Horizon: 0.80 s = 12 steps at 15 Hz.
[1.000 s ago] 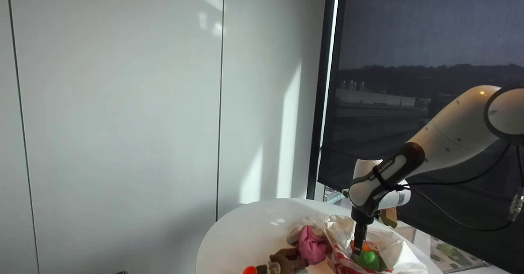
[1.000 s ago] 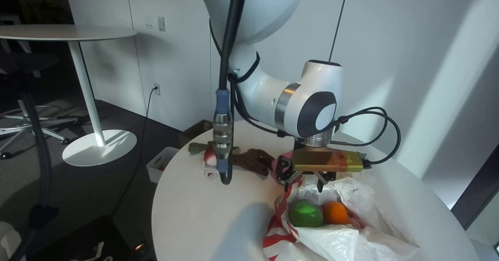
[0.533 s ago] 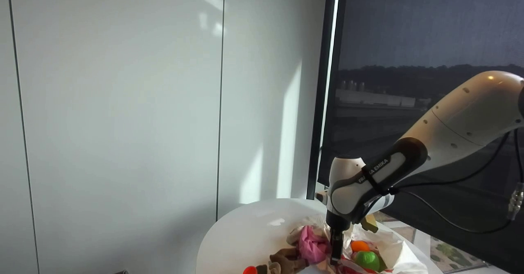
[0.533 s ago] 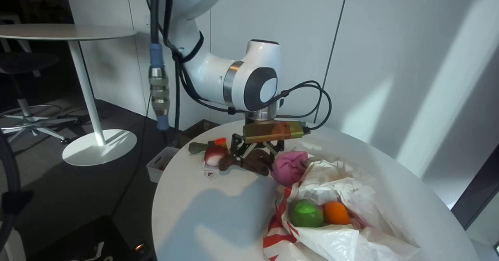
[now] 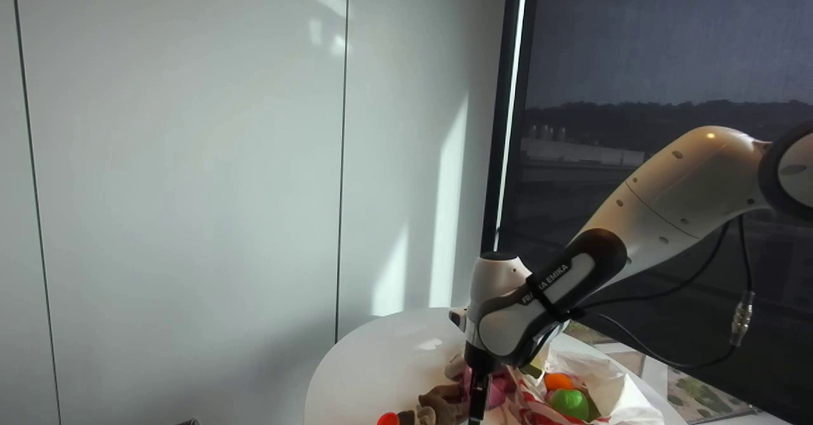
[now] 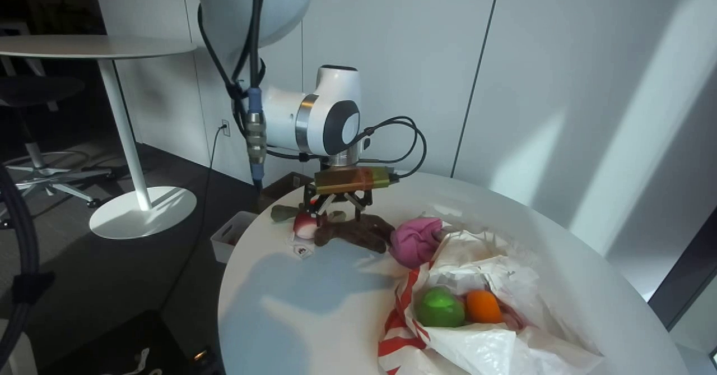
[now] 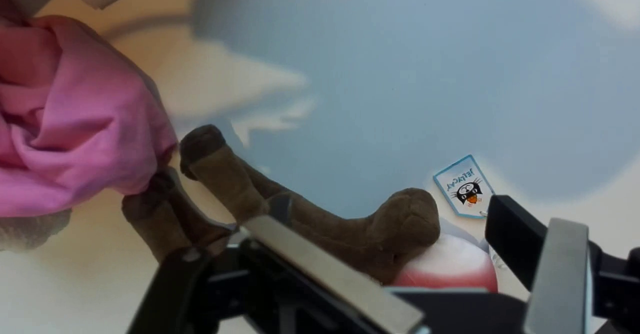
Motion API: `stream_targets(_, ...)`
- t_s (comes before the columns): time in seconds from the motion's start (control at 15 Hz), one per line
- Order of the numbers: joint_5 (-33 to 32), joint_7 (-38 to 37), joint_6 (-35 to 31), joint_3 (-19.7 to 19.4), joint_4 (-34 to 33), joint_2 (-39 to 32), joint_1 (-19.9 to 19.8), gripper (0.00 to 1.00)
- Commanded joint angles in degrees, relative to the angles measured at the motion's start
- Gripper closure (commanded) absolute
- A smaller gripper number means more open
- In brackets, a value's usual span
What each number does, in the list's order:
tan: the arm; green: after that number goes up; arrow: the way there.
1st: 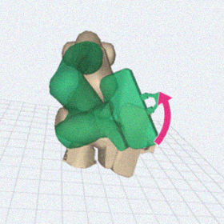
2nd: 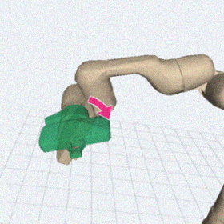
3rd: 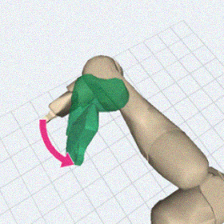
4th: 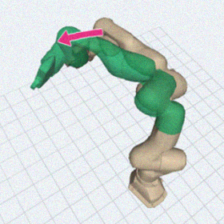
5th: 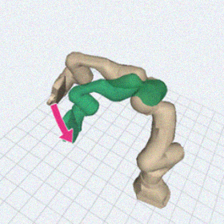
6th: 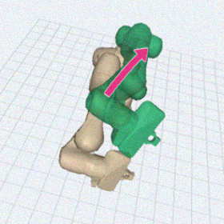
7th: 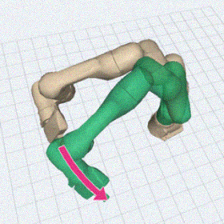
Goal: Put the items, which are on the table, inside the plastic
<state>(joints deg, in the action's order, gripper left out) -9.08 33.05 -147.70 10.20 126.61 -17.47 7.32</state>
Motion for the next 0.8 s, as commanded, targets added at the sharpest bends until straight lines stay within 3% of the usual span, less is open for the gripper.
stream_targets(0.0,-4.47,-4.31,-1.71,-0.17,-5.30,-6.59,2.17,0.00)
stream_targets(0.47,-13.30,-14.79,-3.22,-1.55,-12.83,-16.04,9.82,0.00)
stream_targets(0.73,-17.79,-17.07,-3.17,-2.87,-16.24,-19.05,13.53,0.00)
